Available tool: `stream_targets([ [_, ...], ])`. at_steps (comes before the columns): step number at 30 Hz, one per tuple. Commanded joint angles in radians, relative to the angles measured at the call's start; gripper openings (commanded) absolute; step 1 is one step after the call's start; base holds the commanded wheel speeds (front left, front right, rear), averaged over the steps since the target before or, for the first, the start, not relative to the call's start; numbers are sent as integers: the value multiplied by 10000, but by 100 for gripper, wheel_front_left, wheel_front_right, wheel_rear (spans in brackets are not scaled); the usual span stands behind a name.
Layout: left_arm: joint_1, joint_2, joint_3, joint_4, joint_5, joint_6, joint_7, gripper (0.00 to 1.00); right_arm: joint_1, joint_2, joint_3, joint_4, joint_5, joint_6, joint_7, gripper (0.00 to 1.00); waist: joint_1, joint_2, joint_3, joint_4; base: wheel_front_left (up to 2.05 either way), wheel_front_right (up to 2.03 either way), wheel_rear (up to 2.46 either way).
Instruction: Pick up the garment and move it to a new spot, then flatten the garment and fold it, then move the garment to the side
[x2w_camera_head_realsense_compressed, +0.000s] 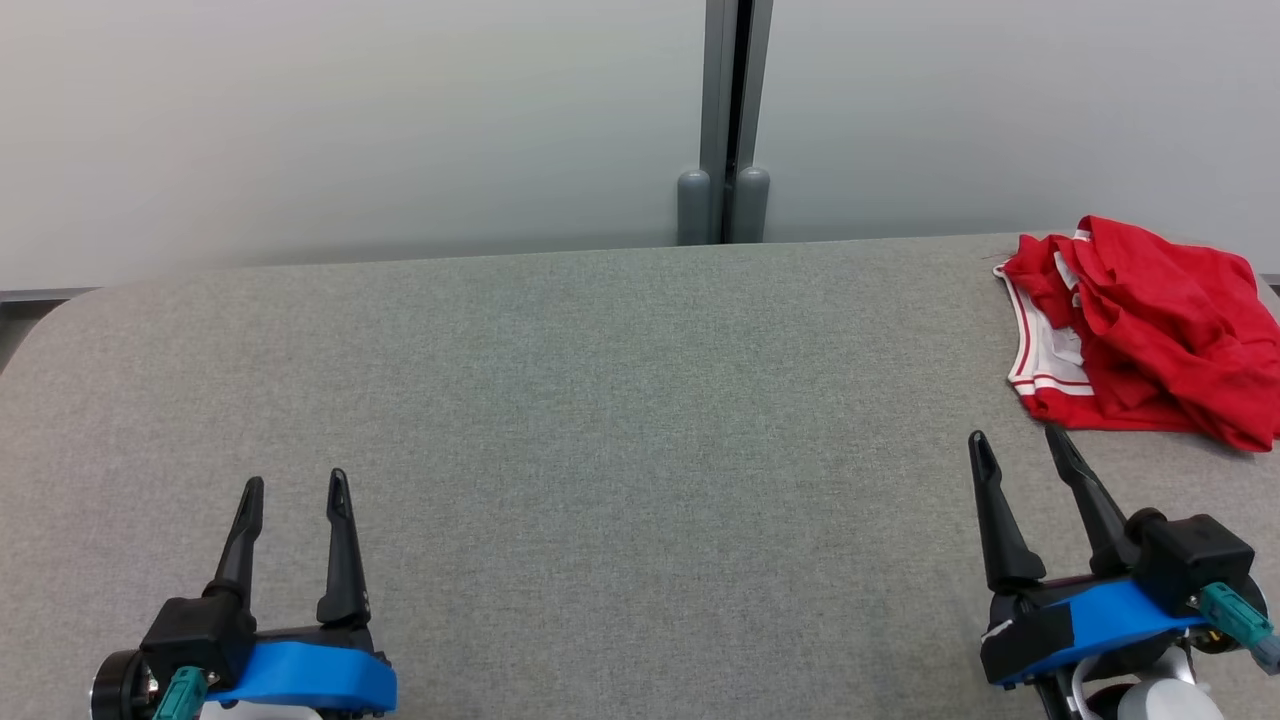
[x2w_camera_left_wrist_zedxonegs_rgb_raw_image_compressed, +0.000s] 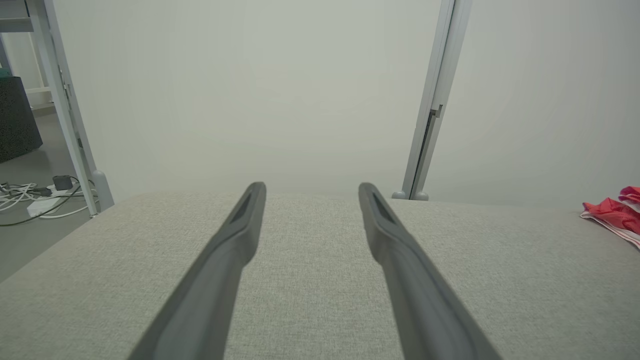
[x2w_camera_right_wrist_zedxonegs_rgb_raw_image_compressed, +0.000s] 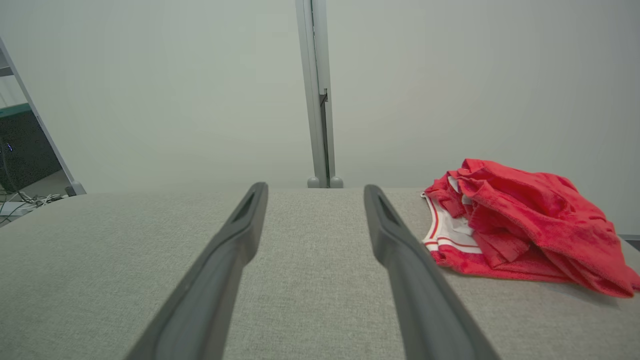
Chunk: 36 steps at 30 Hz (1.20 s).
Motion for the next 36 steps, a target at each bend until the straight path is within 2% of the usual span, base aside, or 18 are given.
stream_targets([
  [1, -75, 44, 4, -39, -50, 40, 26, 100, 216, 41, -40, -74, -80, 5, 46, 100, 1, 0, -1, 4, 0, 0, 0],
  [6, -53, 52, 17, -95, -179, 43, 37, 100, 215, 54, -66, -70, -91, 6, 96, 100, 1, 0, -4, -4, 0, 0, 0],
  [7, 0, 13, 6, -59, -160, 30, 4, 0, 100, 23, -42, -43, -39, 0, 84, 0, 1, 0, -5, -1, 0, 0, 0],
  [12, 178, -105, 22, 365, -271, 24, 50, 0, 202, 38, -33, 390, 96, 0, 122, 0, 1, 0, -7, 1, 0, 0, 0],
  [36, -187, -149, 355, 381, -4578, -215, 1128, 0, 6, 40, -324, 683, 4472, 1, 834, 0, 1, 0, -59, 34, 0, 0, 0],
])
